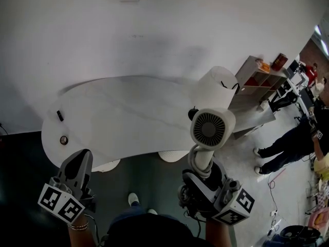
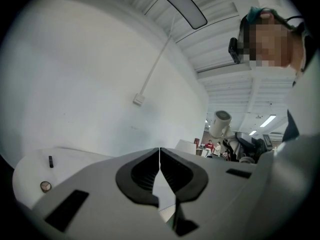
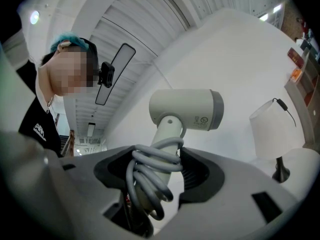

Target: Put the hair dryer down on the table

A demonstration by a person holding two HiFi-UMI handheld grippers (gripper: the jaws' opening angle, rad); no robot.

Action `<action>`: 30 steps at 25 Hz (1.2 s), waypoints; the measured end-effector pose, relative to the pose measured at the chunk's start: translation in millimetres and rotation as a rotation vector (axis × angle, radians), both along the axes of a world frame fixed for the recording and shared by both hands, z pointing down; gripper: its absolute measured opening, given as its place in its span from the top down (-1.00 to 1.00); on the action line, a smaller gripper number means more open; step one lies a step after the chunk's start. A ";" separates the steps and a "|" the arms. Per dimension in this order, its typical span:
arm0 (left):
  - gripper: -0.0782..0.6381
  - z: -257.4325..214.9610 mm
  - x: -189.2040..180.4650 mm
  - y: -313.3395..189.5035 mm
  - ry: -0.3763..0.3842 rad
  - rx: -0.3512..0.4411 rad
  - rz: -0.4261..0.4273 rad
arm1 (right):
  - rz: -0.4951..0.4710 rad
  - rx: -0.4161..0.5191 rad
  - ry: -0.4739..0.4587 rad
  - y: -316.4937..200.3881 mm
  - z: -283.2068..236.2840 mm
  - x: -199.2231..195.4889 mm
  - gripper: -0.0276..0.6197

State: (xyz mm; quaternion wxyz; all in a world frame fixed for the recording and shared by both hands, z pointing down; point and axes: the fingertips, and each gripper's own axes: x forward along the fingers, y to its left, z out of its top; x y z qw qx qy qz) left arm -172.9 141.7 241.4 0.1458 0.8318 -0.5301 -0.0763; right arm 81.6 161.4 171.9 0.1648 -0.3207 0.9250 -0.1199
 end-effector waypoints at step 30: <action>0.73 36.5 -0.6 -34.0 0.029 -0.074 0.102 | 0.071 -0.050 0.054 -28.2 14.2 -18.8 0.03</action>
